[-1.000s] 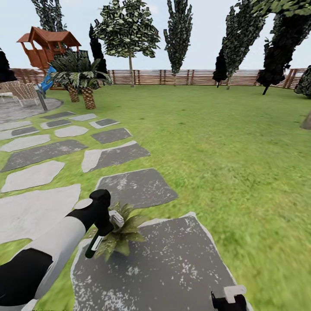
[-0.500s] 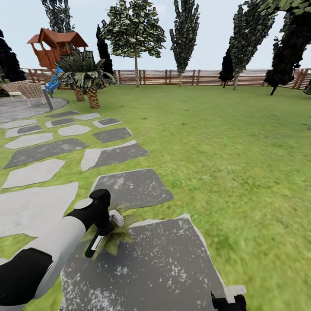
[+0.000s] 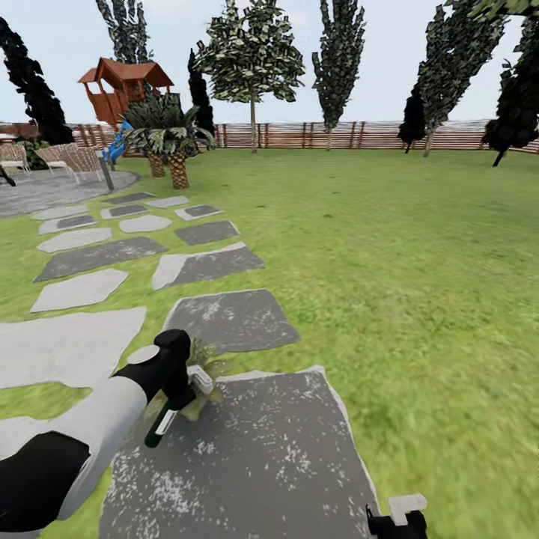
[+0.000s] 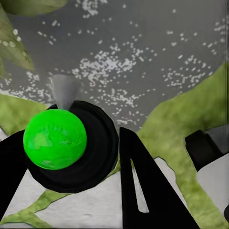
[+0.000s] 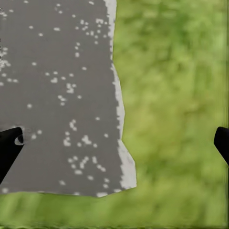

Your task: Pick up the pesticide atomizer in the garden and spray insectifuge to fully cover both potted plants in the garden.

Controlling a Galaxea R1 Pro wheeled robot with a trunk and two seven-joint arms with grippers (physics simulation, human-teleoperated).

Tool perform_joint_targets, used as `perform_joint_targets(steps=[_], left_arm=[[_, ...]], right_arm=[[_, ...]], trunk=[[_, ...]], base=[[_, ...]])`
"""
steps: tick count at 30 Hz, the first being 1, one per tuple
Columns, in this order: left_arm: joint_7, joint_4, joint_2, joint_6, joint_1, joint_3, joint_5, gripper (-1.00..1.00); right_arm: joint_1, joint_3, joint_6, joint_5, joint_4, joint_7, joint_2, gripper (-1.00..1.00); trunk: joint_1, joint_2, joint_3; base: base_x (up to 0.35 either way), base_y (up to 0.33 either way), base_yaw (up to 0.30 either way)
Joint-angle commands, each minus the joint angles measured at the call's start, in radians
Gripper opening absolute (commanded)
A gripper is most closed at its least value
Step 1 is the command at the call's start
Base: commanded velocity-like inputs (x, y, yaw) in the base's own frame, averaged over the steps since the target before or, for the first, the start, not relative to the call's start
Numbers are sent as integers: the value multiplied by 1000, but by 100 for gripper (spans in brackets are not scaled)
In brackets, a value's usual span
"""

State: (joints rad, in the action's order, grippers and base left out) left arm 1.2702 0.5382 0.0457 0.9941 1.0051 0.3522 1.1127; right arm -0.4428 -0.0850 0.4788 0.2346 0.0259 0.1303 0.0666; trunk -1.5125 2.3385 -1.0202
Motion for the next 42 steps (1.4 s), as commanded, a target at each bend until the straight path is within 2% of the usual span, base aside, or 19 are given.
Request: perform_joint_targets(steps=[1,8,12,16,19,22,25,28,31,34,38,42], left_arm=[[9,1,1,8,0,5,7,-100],[3,0,12,9,0,3,7,-100],[-66,0,14,10,-24,-1,7,-100],[-166,-22,13,18,-47,-13,0,-100],[-177,-39,12,20,-60,-16,-5,-100],[-183,-35,4,19,-62,-43,-5,-100],[-187,-26,-2,20,-62,-49,-5,-100],[-187,-23,10,19,-63,-56,-5,-100],[-213,-25,16,18,-65,-117,-5,-100],[-325,-35,5,18,-71,-192,-10,-100],[-342,-37,-10,18,-93,-207,-14,-100],[-343,-37,-14,18,-108,-208,-13,-100]], right_arm=[[-1,-8,3,11,-1,3,0,100],[-1,-7,3,11,-1,2,-1,100],[-1,-7,3,11,-1,2,-1,100],[-1,-7,3,11,-1,2,-1,100],[-1,-7,3,11,-1,2,-1,100],[-1,-7,3,11,-1,0,-1,100],[-1,-7,3,11,-1,0,-1,100],[-1,-8,3,11,-1,0,0,100],[-1,-8,3,11,-1,0,0,100],[-1,-8,3,11,-1,1,-1,100],[-1,-8,3,11,-1,1,-1,100],[-1,-8,3,11,-1,0,-1,100]], trunk=[[1,0,-1],[1,0,-1],[1,0,-1],[1,0,-1],[1,0,-1],[1,0,-1],[1,0,-1],[1,0,-1],[1,0,-1],[1,0,-1],[1,0,-1],[1,0,-1]], base=[[-235,-196,225],[-185,-133,268],[-16,-9,254],[-1,-1,51],[0,0,4],[0,0,0],[0,0,0],[15,0,0],[245,-44,0],[299,-71,80],[247,-145,248],[35,-259,272]])
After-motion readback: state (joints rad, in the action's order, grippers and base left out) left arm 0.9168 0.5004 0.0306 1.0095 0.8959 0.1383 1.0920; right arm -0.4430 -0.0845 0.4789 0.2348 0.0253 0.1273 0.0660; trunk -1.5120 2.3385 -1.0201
